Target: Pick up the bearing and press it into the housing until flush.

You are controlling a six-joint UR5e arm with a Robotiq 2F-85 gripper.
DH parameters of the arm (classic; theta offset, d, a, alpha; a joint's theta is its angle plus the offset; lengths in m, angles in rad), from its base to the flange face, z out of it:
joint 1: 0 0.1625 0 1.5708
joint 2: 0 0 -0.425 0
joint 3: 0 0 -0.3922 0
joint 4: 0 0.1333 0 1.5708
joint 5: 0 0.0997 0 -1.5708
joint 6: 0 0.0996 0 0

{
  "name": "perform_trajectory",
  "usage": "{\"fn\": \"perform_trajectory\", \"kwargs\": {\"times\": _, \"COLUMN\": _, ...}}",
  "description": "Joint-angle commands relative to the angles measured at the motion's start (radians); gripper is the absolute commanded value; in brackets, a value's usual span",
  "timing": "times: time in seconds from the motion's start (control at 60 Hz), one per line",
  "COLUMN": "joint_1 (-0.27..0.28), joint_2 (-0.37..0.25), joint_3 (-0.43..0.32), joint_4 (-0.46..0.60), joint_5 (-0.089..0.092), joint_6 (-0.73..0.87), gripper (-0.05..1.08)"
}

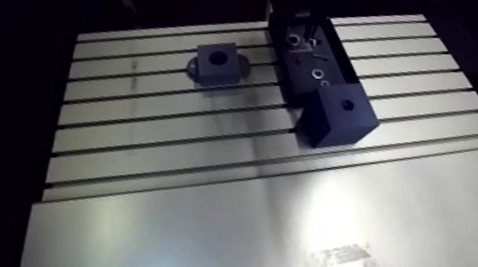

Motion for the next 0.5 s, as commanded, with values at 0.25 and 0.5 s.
{"fn": "perform_trajectory", "kwargs": {"times": 0.25, "joint_1": 0.005, "joint_2": 0.007, "joint_3": -0.001, "joint_4": 0.000, "joint_5": 0.000, "joint_6": -0.002, "gripper": 0.48}}
{"fn": "perform_trajectory", "kwargs": {"times": 0.5, "joint_1": 0.005, "joint_2": 0.008, "joint_3": -0.002, "joint_4": -0.001, "joint_5": -0.003, "joint_6": -0.001, "gripper": 0.48}}
